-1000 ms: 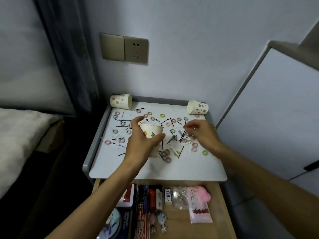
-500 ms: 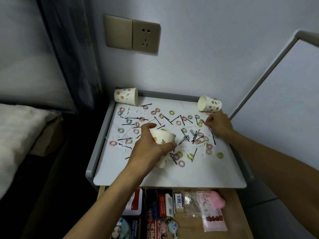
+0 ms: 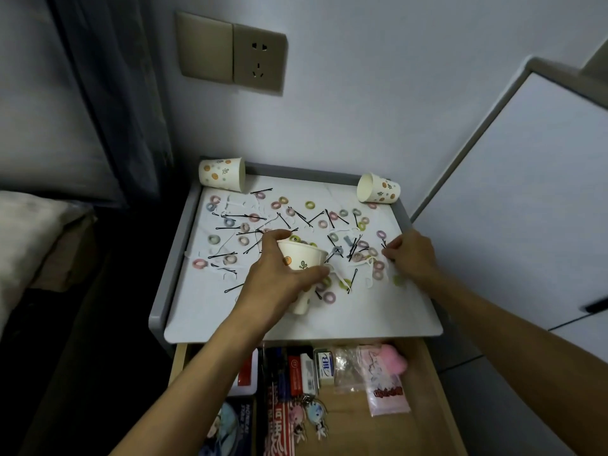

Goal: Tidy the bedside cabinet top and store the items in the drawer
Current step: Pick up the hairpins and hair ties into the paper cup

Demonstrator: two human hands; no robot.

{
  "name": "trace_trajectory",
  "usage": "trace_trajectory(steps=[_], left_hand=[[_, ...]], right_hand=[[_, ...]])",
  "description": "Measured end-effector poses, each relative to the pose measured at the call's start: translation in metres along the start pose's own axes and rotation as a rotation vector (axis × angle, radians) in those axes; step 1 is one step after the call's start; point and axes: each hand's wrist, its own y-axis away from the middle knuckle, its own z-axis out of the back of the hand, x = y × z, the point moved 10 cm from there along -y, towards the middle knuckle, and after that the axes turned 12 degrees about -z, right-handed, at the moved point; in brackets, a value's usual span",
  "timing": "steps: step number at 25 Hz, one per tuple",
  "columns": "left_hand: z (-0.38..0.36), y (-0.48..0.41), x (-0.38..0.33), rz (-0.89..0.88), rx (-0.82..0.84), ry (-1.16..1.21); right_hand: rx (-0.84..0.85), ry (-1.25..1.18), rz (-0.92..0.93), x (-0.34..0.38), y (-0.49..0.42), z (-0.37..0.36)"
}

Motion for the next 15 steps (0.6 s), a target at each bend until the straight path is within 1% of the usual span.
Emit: trace_trajectory(steps=[5, 8, 10, 15], left_hand=[[-0.002, 0.001, -0.001, -0.002, 0.012, -0.001], [-0.001, -0.002, -0.001, -0.004, 0.008, 0.004], [-0.002, -0.003, -0.001, -0.002, 0.009, 0.015], [-0.002, -0.002, -0.001, -0.007, 0.01, 0.018]], right_hand=[[0.003, -0.005, -0.086, -0.006, -0.001, -0.002], [0.023, -0.071, -0.107, -0.013, -0.004, 0.001], [0.005, -0.102, -0.117, -0.015, -0.004, 0.003], [-0.043, -0.043, -0.11, -0.015, -0.003, 0.003]])
